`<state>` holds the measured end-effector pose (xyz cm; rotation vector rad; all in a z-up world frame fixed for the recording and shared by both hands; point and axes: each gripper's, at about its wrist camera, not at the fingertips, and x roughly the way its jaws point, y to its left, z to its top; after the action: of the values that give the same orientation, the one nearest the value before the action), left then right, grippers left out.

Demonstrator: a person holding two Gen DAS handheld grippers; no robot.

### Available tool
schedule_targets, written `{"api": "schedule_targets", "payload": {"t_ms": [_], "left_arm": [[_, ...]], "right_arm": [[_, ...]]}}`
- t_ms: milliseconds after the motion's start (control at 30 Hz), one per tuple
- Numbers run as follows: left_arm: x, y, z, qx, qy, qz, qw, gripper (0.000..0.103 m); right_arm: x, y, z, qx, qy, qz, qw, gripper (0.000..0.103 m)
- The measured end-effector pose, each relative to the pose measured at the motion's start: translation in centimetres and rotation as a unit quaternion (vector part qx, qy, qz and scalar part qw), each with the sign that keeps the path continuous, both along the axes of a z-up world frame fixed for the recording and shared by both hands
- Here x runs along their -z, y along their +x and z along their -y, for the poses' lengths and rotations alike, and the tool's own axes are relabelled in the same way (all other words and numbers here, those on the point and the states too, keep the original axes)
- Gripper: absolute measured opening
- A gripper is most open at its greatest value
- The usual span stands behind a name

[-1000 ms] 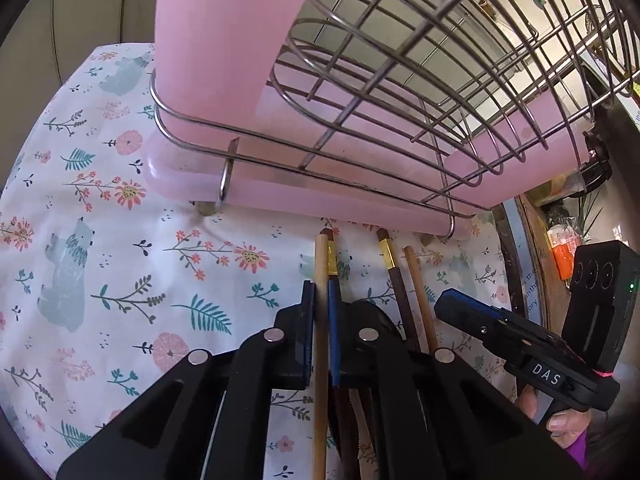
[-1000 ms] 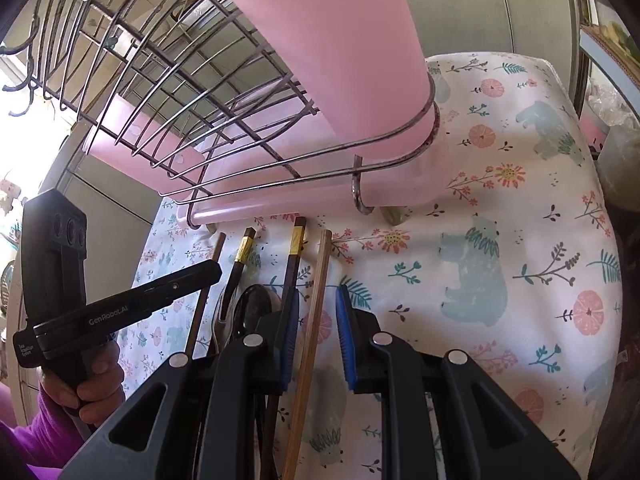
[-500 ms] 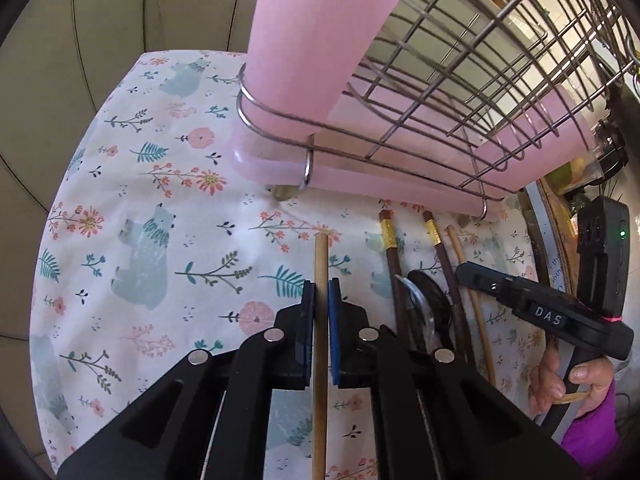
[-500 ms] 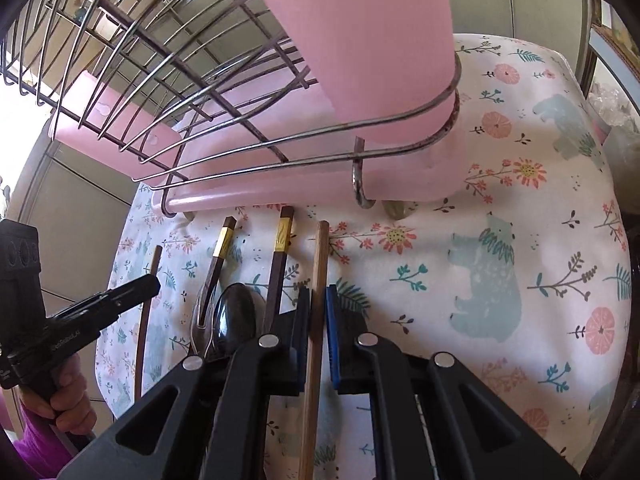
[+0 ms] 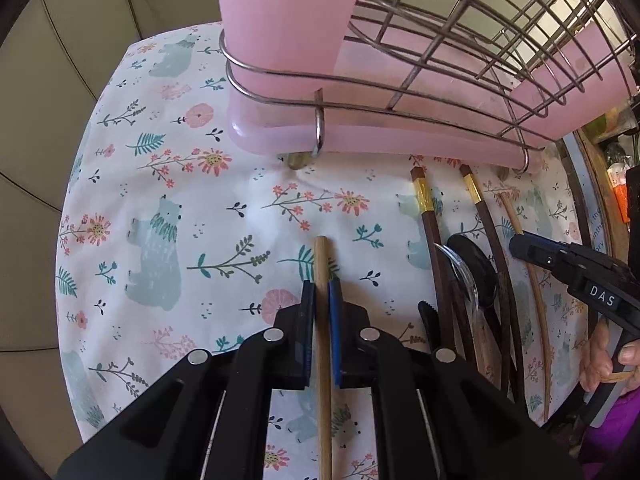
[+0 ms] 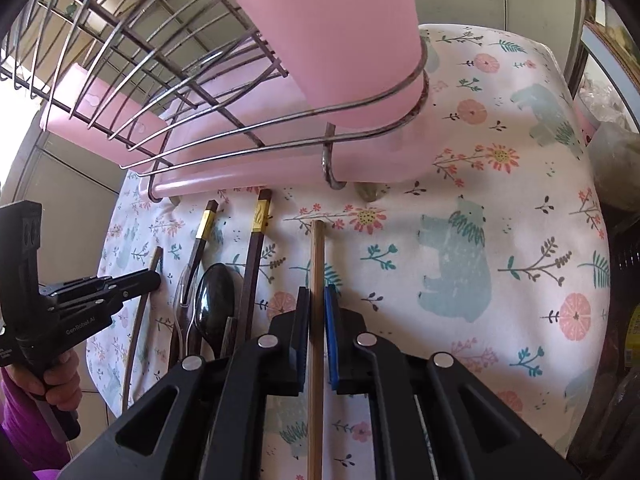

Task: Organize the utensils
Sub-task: 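Lower the right tool to the loose utensils and grasp a plain wooden chopstick, then lift the wooden chopstick upright and lower it into the pink cup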

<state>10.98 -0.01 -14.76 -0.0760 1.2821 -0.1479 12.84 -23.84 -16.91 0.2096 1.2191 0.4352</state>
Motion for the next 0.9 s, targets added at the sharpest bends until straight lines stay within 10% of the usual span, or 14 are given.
{"api": "schedule_targets", "payload": {"t_ms": [233, 500, 900], "left_arm": [[-0.2, 0.5, 0.8, 0.0, 0.002, 0.012, 0.9999, 0.007], [-6.0, -4.1, -1.3, -0.008, -0.039, 0.126, 0.9913, 0.006], [-19.1, -9.9, -5.2, -0.066, -0.11, 0.332, 0.9344, 0.006]], "right_arm": [[-0.2, -0.1, -1.7, -0.007, -0.005, 0.02, 1.0, 0.007], [-6.3, -3.8, 0.3, 0.004, 0.047, 0.13, 0.99, 0.007], [-18.9, -7.8, 4.4, 0.037, 0.103, 0.306, 0.946, 0.007]]}}
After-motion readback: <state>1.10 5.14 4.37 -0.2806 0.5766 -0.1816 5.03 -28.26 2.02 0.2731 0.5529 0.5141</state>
